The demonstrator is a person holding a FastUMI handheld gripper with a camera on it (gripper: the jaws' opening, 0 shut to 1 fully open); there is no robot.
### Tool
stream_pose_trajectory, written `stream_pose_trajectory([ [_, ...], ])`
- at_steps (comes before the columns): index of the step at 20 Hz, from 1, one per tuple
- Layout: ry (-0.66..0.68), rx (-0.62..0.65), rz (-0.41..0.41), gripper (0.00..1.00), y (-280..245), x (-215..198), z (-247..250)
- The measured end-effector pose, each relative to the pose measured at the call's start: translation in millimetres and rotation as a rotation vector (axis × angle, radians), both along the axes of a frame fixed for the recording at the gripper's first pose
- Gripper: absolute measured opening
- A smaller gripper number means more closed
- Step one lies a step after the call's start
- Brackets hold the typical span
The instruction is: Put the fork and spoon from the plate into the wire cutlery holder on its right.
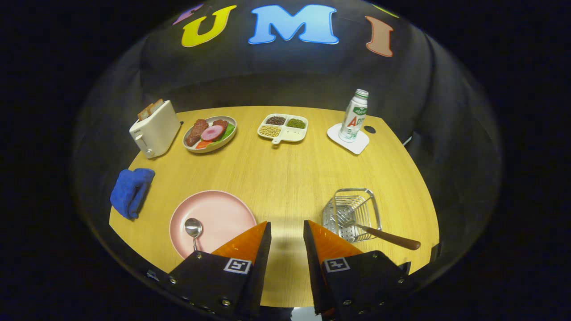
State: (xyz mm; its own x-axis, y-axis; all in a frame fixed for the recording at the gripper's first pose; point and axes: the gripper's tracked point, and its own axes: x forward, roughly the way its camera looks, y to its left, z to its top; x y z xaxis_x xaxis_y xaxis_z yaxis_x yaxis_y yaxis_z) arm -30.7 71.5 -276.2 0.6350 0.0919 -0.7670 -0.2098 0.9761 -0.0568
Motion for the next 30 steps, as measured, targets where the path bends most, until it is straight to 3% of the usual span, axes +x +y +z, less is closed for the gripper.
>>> stream_pose_trajectory([
  [14,0.223,-0.036,0.378,0.45,112,-61,-73],
  [22,0.313,-0.087,0.436,0.45,121,-77,-104],
  [27,0.359,-0.083,0.408,0.45,117,-78,-115],
  [28,0.369,-0.074,0.392,0.29,119,-80,-133],
  [29,0.399,-0.048,0.388,0.13,119,-84,-115],
  [30,0.4,-0.032,0.375,0.13,120,-82,-116],
])
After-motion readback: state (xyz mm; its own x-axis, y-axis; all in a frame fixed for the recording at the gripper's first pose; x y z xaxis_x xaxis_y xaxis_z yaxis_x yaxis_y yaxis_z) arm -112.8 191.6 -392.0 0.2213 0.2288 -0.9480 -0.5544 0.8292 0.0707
